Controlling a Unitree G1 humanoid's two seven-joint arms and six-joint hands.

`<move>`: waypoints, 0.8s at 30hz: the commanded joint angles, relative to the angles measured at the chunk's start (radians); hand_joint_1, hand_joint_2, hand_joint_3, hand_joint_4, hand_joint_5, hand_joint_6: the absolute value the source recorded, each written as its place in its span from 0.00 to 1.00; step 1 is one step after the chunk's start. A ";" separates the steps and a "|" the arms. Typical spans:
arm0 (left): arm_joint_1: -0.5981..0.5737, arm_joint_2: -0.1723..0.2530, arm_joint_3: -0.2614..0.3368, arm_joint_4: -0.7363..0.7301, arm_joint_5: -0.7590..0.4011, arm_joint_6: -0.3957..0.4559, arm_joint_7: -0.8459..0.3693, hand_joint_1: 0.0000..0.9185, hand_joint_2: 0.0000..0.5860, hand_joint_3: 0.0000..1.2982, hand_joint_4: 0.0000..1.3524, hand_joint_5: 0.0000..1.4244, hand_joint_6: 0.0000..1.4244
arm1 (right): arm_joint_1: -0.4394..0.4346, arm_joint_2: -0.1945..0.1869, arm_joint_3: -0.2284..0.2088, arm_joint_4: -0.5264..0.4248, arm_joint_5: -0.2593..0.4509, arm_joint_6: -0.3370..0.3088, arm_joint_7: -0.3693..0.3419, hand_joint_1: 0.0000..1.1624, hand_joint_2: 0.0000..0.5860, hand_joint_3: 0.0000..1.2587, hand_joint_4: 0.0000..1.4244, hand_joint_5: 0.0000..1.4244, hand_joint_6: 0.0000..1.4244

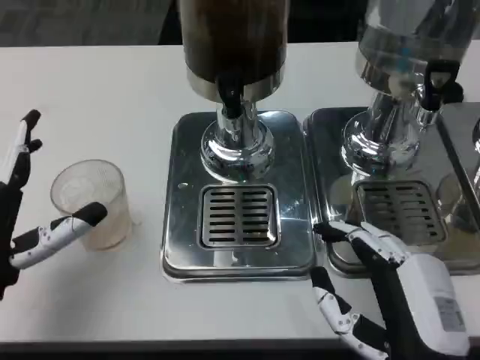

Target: Grasp the cup under the faucet to collect the drink, then remove the cup.

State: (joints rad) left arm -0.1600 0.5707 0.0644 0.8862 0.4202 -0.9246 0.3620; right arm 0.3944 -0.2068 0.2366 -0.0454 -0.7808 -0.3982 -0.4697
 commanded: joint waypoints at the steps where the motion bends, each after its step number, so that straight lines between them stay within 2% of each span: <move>1: -0.063 0.019 -0.027 0.091 0.005 0.014 -0.008 0.20 0.00 0.01 0.00 0.10 0.11 | -0.019 0.010 0.018 0.008 -0.004 0.008 -0.015 0.40 0.75 0.30 0.27 0.16 0.15; 9: -0.127 0.036 -0.060 0.204 0.000 0.032 -0.017 0.24 0.01 0.02 0.00 0.12 0.13 | -0.048 0.025 0.046 0.020 -0.012 0.012 -0.025 0.40 0.75 0.31 0.28 0.17 0.16; 18: -0.158 0.053 -0.091 0.279 -0.009 0.060 -0.067 0.30 0.02 0.04 0.02 0.16 0.17 | -0.075 0.024 0.062 0.026 -0.007 0.008 -0.014 0.40 0.74 0.33 0.30 0.17 0.17; 24: -0.177 0.059 -0.110 0.310 -0.007 0.077 -0.114 0.31 0.02 0.05 0.02 0.17 0.17 | -0.083 0.020 0.069 0.021 -0.001 0.005 -0.007 0.39 0.74 0.34 0.31 0.18 0.18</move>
State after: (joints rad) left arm -0.3191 0.6100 -0.0302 1.1839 0.4192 -0.8575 0.2697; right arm 0.3212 -0.1839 0.3019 -0.0265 -0.7935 -0.3925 -0.4775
